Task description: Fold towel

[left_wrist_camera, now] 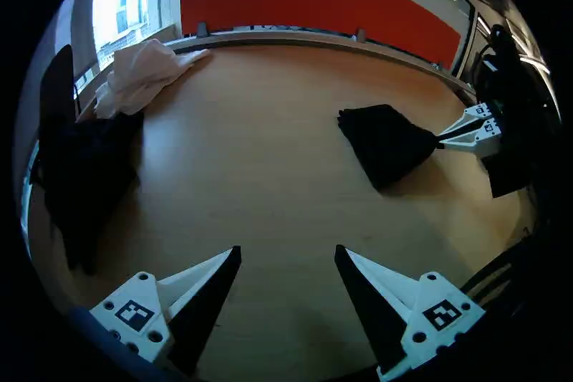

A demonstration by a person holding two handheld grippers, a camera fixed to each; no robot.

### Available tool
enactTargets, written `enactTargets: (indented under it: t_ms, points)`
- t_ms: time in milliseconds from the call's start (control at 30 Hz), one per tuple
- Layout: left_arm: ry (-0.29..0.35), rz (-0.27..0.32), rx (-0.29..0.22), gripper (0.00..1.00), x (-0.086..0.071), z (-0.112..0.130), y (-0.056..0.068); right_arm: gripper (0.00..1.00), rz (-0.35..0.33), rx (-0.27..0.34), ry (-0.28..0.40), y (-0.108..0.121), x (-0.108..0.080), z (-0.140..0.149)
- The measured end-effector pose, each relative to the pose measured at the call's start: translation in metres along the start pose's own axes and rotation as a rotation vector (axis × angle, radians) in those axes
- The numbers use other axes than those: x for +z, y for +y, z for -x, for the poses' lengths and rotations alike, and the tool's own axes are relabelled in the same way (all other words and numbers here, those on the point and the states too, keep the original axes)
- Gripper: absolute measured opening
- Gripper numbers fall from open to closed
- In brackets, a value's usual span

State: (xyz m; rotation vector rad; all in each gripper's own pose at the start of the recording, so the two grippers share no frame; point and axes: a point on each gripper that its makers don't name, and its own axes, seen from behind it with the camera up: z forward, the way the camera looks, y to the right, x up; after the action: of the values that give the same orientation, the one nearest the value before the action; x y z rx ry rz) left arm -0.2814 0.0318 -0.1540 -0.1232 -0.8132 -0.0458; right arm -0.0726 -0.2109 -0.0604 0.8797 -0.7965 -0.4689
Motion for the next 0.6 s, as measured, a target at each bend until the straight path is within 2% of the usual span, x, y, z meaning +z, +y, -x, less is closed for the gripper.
enactTargets:
  t_ms: [333, 600]
  points:
    - [0.022, 0.010, 0.016, 0.97, -0.003, -0.010, 0.003, 0.03, 0.050, -0.053, 0.093, 0.021, -0.028, -0.064]
    - [0.039, 0.016, 0.027, 0.97, -0.005, -0.018, 0.006, 0.03, 0.074, -0.081, 0.157, 0.034, -0.050, -0.104]
